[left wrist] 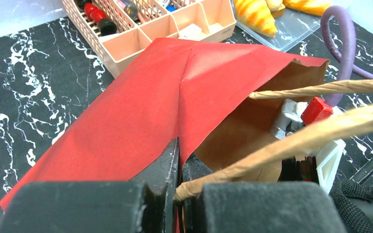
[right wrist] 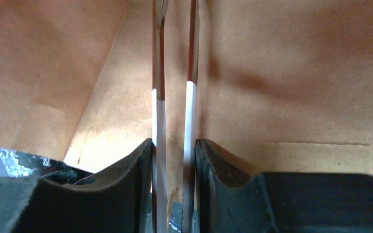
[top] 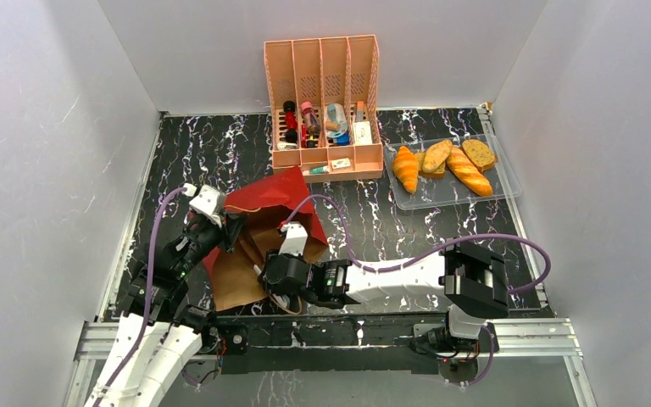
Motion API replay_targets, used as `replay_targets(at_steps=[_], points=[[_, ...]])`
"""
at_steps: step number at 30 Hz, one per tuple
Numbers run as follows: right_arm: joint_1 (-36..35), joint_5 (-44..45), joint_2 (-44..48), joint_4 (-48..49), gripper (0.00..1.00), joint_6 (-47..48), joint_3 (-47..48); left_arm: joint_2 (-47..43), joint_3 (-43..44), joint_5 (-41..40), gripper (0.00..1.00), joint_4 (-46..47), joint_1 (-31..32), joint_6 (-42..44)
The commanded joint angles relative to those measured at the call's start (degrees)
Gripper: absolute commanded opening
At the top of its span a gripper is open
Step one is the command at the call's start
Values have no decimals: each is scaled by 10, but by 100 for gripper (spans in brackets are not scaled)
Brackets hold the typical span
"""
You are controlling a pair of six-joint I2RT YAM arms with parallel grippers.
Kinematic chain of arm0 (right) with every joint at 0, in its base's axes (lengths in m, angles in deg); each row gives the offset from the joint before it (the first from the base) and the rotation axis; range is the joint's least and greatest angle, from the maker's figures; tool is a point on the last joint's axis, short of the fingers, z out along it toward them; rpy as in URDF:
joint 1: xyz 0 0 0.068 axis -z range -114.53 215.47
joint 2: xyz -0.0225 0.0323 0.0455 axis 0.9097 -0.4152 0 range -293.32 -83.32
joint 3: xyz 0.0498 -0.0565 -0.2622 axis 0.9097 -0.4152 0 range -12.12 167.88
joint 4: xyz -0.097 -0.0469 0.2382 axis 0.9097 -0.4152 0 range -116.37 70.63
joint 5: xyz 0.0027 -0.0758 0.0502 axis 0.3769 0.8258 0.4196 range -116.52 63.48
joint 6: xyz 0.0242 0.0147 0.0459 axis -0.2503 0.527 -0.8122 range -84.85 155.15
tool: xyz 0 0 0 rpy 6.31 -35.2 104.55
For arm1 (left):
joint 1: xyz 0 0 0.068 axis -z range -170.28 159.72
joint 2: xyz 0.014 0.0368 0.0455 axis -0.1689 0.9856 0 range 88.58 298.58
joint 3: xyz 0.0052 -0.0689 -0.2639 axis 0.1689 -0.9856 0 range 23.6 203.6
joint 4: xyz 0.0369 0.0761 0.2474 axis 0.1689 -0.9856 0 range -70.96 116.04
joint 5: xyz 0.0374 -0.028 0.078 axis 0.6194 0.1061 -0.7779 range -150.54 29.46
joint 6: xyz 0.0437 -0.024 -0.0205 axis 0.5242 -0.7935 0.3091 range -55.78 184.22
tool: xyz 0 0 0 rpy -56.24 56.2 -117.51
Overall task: Take the fake bread out of the paper bag
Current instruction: Place the clamp on the paper bag.
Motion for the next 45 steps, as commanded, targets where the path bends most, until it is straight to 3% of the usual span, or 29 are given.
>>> replay_targets(at_steps=[1, 8, 20, 32, 37, 45], points=[[14, -68, 5, 135, 32, -41, -39, 1, -6, 13, 0, 12, 1, -11], [15, -96, 23, 206, 33, -71, -88, 4, -9, 14, 0, 14, 1, -9], [34, -117, -9, 281, 39, -87, -95, 4, -9, 26, 0, 11, 1, -15], [42, -121, -42, 223, 40, -96, -63, 16, -7, 37, 0, 9, 2, -17], [44, -114, -37, 248, 41, -89, -78, 20, -12, 44, 0, 20, 1, -22], [57, -140, -90, 276, 43, -53, -24, 29, -8, 55, 0, 17, 1, -22]])
